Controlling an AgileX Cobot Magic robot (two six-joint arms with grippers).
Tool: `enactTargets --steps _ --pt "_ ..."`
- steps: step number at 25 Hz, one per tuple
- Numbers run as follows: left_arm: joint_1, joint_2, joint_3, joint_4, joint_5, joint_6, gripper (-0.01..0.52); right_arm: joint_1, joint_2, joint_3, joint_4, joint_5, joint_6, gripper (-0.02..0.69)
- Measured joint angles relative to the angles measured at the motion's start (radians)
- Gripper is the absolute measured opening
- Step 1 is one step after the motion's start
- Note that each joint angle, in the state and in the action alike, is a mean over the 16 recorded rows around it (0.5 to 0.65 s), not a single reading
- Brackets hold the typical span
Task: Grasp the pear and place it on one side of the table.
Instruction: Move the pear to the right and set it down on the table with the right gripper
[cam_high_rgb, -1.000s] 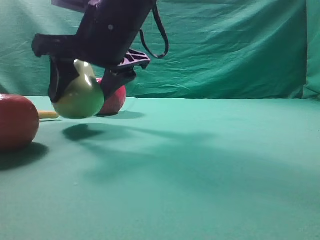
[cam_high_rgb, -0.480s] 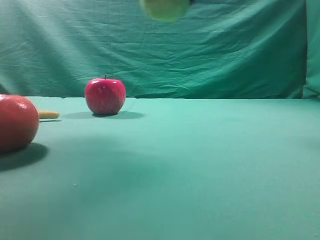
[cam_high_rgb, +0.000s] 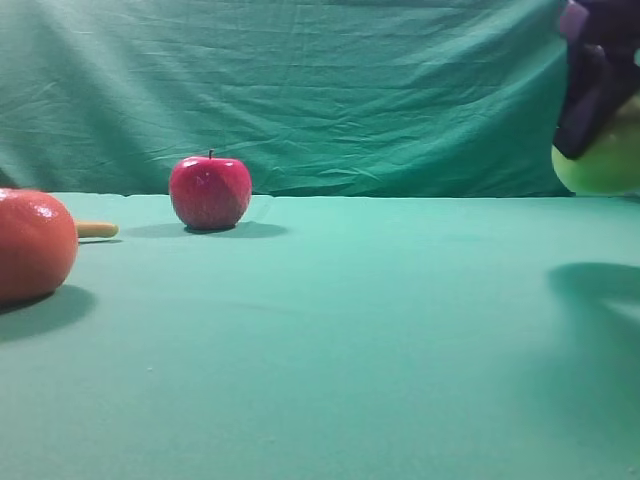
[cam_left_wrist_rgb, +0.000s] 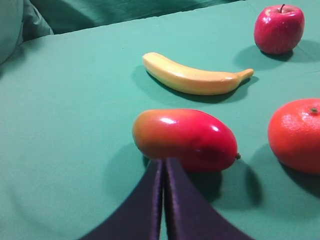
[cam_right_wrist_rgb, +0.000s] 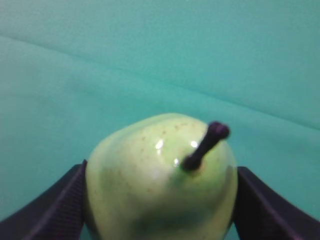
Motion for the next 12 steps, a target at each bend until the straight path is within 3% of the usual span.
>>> enactTargets --steps 12 --pt "0.000 0.000 0.000 0.000 0.000 0.000 0.000 0.000 0.029 0.001 0.000 -0.025 -0.003 0.598"
